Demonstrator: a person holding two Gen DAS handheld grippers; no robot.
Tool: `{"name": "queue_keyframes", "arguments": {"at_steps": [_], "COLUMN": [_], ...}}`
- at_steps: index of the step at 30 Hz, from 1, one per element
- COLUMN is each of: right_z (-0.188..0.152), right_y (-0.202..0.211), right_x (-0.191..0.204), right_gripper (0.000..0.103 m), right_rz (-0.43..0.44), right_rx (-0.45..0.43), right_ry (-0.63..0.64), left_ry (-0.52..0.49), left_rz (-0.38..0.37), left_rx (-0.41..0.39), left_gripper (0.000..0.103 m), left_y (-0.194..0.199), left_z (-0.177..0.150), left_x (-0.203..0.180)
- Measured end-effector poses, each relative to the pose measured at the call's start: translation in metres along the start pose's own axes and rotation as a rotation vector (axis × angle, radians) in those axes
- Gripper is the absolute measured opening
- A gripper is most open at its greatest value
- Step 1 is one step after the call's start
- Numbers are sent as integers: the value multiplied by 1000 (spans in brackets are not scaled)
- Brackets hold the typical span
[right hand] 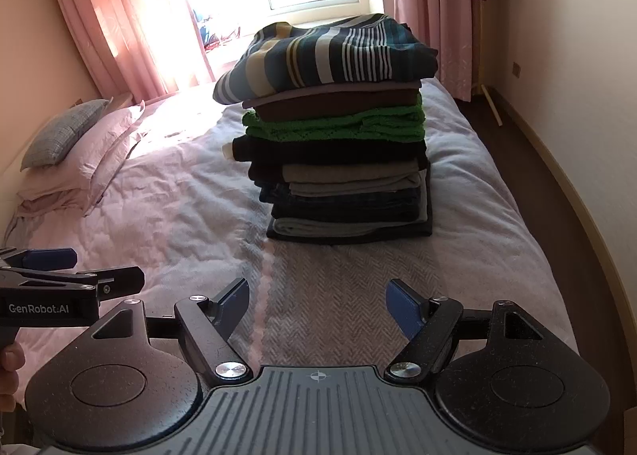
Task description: Fold clothes
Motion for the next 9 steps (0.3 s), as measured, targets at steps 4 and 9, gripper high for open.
{"name": "queue_keyframes", "arguments": {"at_steps": [4, 9], "right_z": [0, -2], "right_y": [-1, 0], "right_x": [-1, 0], "right_gripper": [73, 73], "right_rz": [-3, -12], "right_rx": [2, -2], "right_ry": [2, 1], "left_ry": [-1, -11], "left_rz": [-1, -6], "left_rx": [-1, -10], "left_gripper": [102, 102], "left_y": [0, 0], "left_z": [0, -1], "left_x": [-1, -3]}}
Point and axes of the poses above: each gripper's, at about its wrist camera, not at the fingertips, and y roughly against the way its jaws point, x to its left, z to its top, the point moved 7 cm from there along -y, roughly the way its jaws point, and after that the axes turned 8 degrees about x, right-handed, at the moved point
